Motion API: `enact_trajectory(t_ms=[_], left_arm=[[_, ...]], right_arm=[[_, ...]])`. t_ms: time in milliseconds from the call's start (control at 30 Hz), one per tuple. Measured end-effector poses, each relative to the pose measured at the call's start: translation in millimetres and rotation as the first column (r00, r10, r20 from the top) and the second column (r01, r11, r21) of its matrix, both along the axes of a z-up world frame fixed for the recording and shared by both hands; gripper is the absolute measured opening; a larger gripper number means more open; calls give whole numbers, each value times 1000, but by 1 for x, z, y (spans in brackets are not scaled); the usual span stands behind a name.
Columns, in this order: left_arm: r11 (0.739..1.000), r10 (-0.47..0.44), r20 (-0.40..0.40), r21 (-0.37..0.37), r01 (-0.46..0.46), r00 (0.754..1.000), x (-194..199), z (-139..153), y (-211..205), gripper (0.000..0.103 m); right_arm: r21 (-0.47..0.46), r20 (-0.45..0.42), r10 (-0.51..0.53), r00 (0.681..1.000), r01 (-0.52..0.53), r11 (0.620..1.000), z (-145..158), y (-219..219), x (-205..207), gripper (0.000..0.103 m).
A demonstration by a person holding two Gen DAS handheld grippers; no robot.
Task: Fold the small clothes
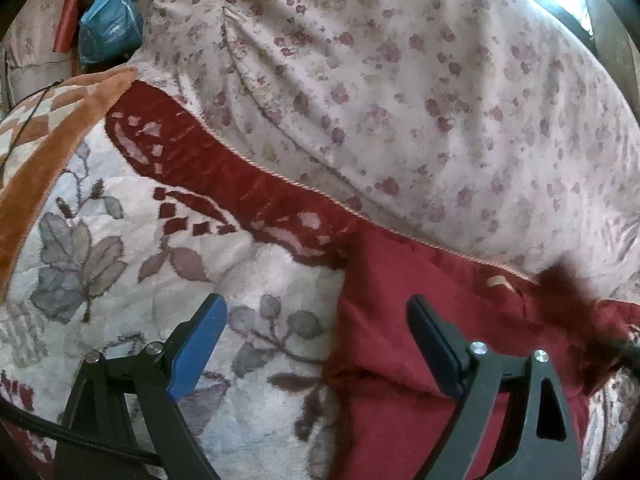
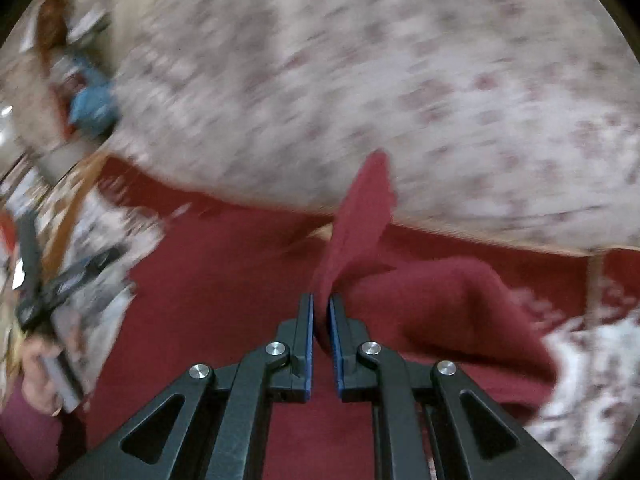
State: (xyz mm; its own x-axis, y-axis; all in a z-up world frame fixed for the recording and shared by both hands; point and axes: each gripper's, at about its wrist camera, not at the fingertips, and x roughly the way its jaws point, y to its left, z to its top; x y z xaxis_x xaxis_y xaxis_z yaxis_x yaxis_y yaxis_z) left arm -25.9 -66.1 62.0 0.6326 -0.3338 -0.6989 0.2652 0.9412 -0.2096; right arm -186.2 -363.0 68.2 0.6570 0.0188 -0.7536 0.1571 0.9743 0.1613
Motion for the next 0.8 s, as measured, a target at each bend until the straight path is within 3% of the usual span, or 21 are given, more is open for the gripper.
enact_trajectory(t_ms=[67, 133, 233, 300, 533, 700, 733, 767, 800], left_arm=[[999, -28, -1, -16, 28, 1000, -2, 1, -4, 90], [996, -82, 4, -37, 83, 997, -5, 4, -10, 90], [984, -171, 24, -41, 172, 985, -14, 8, -23, 91], [975, -219, 31, -39, 220, 975, -22, 8, -33, 92], [935, -353, -88, -65, 348, 931, -35, 1, -103, 93], [936, -349, -232, -41, 349, 908, -22, -31, -165, 92], [938, -343, -268, -55, 341, 900, -19, -37, -174, 89], [943, -332, -288, -71, 326, 898, -17, -41, -182, 73], [945, -326, -283, -68, 320, 902, -17, -40, -187, 45]], right_arm=[[10, -33, 61, 998, -60, 998, -25, 26, 9, 10], [27, -63, 83, 995, -81, 996, -41, 39, 12, 17], [66, -42, 63, 997, -60, 996, -46, 29, -1, 35], [96, -4, 11, 1000, -10, 995, -41, 17, -20, 56], [139, 79, -157, 984, 145, 980, -26, -31, -99, 68], [173, 87, -218, 972, 200, 964, -28, -55, -130, 71], [169, 94, -223, 970, 205, 964, -28, -58, -132, 71], [166, 103, -230, 968, 211, 963, -27, -62, -136, 71], [170, 116, -240, 964, 219, 961, -26, -66, -138, 71]])
